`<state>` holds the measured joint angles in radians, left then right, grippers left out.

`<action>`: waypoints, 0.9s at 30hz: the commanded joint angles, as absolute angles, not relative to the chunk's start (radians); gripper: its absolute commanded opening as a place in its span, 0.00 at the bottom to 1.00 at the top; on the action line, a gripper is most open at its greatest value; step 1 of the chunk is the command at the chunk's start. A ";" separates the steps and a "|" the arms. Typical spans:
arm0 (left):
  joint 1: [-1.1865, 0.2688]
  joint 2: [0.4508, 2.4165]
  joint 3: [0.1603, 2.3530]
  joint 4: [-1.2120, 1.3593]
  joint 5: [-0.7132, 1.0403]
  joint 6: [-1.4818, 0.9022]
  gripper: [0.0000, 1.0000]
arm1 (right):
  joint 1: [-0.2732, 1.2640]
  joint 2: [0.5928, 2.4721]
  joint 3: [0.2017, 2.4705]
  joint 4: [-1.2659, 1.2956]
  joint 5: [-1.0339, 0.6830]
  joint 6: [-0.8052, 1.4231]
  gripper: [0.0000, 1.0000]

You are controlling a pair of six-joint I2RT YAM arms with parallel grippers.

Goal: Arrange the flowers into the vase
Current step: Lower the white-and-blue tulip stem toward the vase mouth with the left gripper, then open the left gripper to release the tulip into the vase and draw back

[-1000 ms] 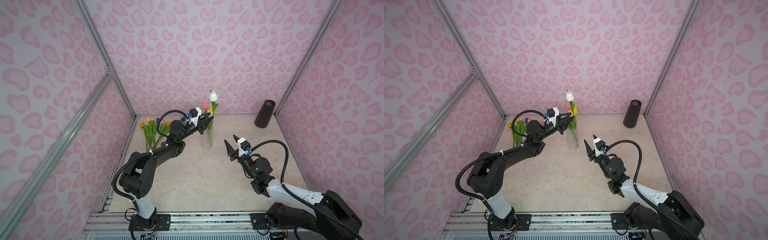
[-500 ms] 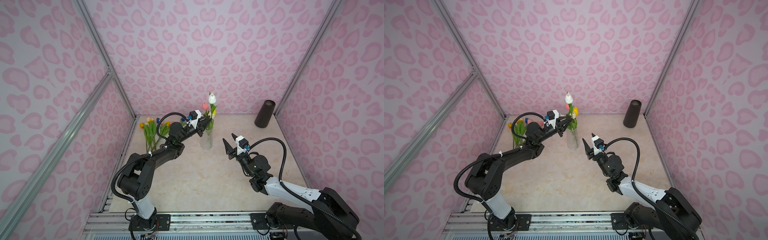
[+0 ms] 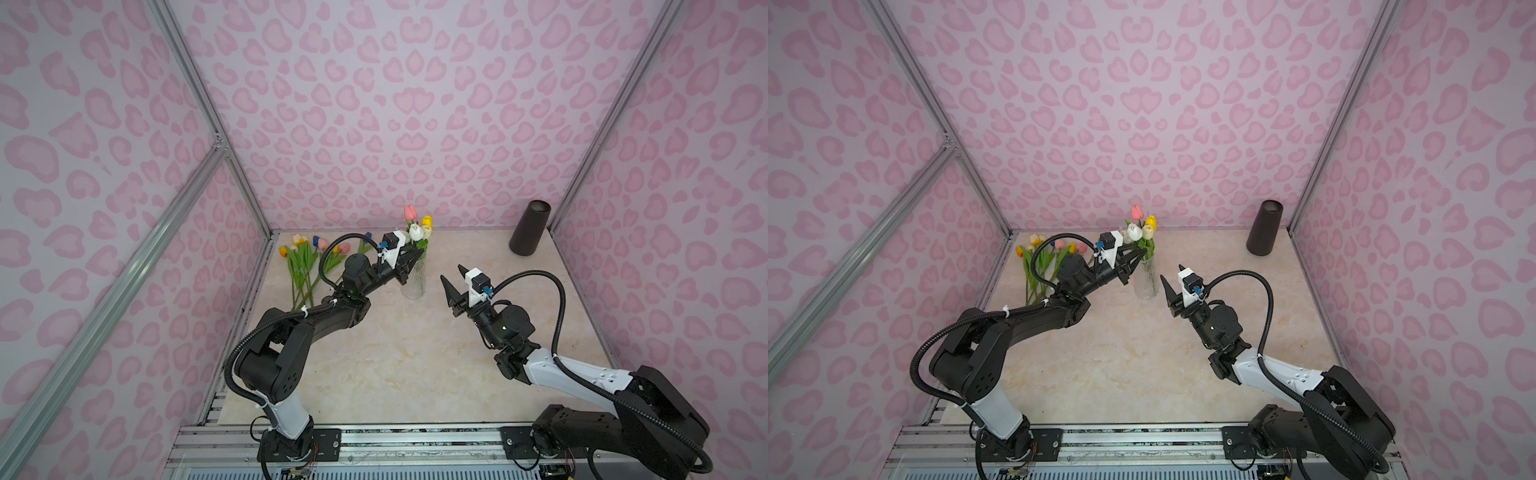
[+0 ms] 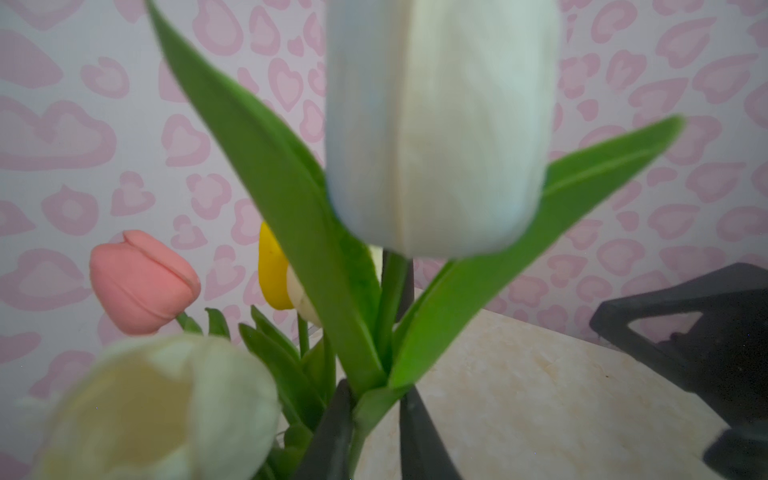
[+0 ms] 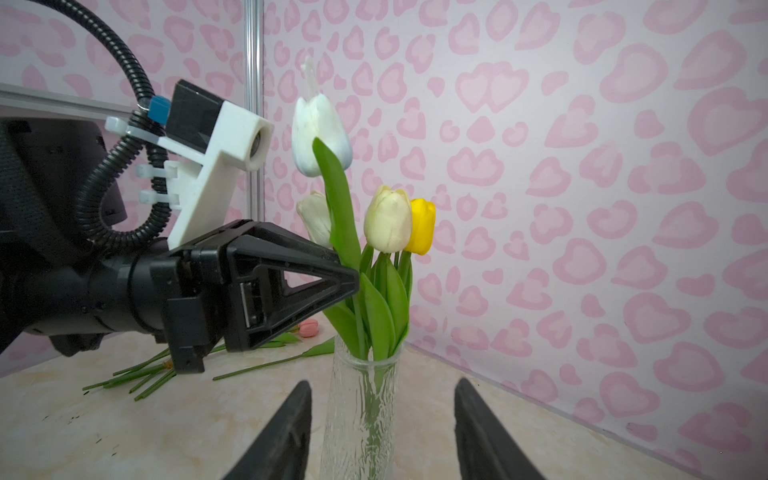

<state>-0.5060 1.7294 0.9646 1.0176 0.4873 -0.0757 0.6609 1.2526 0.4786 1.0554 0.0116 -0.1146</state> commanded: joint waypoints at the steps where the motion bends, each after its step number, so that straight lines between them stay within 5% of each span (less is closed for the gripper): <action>1: -0.509 1.719 0.952 1.019 0.454 -0.069 0.27 | 0.662 1.259 0.485 1.068 0.006 -0.103 0.54; 10: -0.519 1.583 0.935 0.832 0.407 -0.056 0.31 | 0.661 1.255 0.492 1.060 0.003 -0.107 0.55; 15: -0.520 1.512 0.901 0.704 0.390 -0.015 0.43 | 0.661 1.258 0.495 1.064 0.002 -0.107 0.55; 27: -0.518 1.600 1.033 0.455 0.305 0.039 0.49 | 0.660 1.297 0.556 1.002 -0.010 -0.099 0.56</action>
